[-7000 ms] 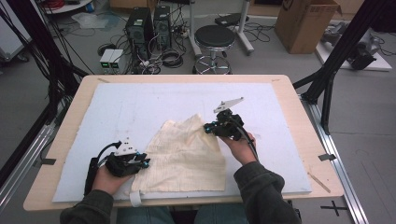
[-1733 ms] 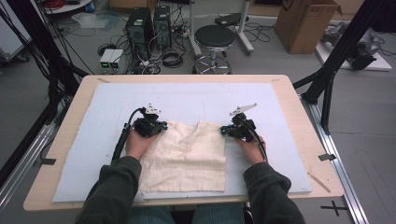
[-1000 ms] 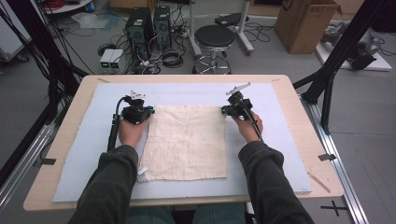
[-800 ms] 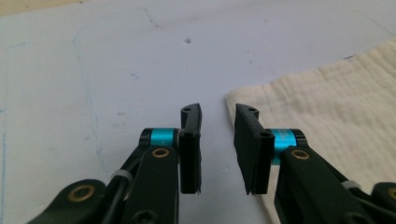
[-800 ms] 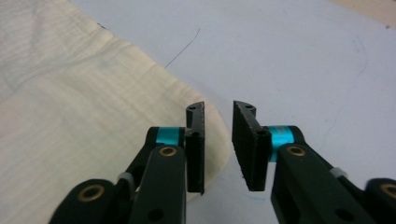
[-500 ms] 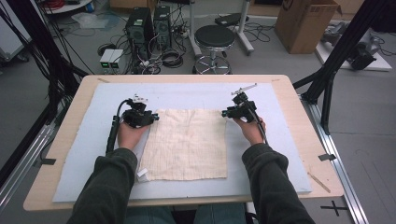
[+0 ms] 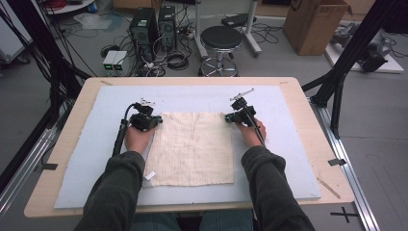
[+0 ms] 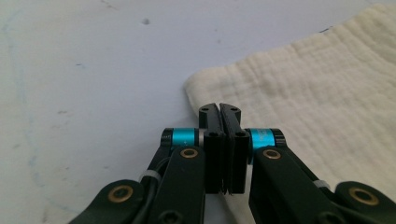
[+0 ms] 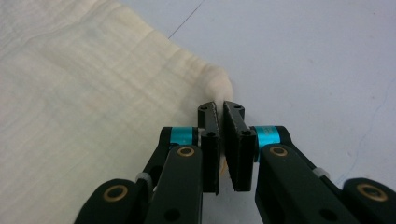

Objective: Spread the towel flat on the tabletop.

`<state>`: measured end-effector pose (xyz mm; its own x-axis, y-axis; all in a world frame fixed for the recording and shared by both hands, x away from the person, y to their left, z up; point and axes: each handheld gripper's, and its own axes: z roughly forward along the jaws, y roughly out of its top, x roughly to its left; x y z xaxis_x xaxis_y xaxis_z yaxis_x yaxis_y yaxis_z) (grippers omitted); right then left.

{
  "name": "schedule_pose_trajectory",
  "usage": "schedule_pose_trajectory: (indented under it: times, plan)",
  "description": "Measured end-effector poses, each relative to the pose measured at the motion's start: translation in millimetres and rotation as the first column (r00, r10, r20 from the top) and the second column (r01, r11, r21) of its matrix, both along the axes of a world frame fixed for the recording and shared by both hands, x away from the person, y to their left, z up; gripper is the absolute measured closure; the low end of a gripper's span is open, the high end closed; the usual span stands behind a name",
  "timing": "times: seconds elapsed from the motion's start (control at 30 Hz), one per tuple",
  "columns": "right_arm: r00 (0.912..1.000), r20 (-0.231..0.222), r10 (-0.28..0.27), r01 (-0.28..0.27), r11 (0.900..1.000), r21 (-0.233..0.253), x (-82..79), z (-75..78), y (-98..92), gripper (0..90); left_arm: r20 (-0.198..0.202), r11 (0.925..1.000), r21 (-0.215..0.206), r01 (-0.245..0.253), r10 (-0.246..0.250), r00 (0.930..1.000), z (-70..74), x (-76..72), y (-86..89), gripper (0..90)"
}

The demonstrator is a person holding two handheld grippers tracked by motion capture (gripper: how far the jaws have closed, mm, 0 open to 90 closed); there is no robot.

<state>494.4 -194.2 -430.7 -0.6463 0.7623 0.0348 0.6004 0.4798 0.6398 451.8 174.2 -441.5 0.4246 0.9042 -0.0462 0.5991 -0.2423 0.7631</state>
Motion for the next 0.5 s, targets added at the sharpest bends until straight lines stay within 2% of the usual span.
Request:
schedule_pose_trajectory:
  times: [0.1,0.2,0.27,0.3,0.33,0.43,0.5]
  plan:
    - [1.0,0.006,-0.006,0.006,1.0,0.012,1.2,-0.3,-0.6,85.4,0.008,0.9993,0.003,-0.038,0.038,0.9992,3.8,-0.3,7.2,88.1]
    - [0.9999,0.006,-0.012,0.012,1.0,0.025,4.0,0.5,0.9,85.4,0.014,0.9992,0.002,-0.04,0.04,0.9991,4.9,-0.2,9.8,87.9]
    - [0.9999,0.008,-0.014,0.014,1.0,0.025,5.0,0.7,1.8,85.2,-0.002,0.999,-0.004,-0.044,0.044,0.9991,3.2,0.2,9.1,87.1]
    - [0.9998,0.014,-0.017,0.017,1.0,0.024,6.4,0.3,2.2,84.3,-0.008,0.9991,-0.005,-0.043,0.043,0.999,2.6,0.4,9.3,83.3]
    - [0.9995,0.001,-0.031,0.031,0.999,0.029,6.7,0.0,1.6,77.1,-0.017,0.9995,-0.007,-0.031,0.031,0.9994,3.5,-0.8,11.4,75.4]
    - [0.9996,0.002,-0.029,0.029,0.998,0.05,6.4,1.2,-2.3,71.9,-0.015,0.9996,-0.012,-0.028,0.028,0.9995,6.3,-3.1,13.4,71.4]
    - [0.9997,-0.006,-0.022,0.023,0.995,0.095,3.0,7.3,-8.1,68.8,-0.004,0.9996,-0.023,-0.016,0.016,0.9999,11.8,-7.8,13.6,69.6]
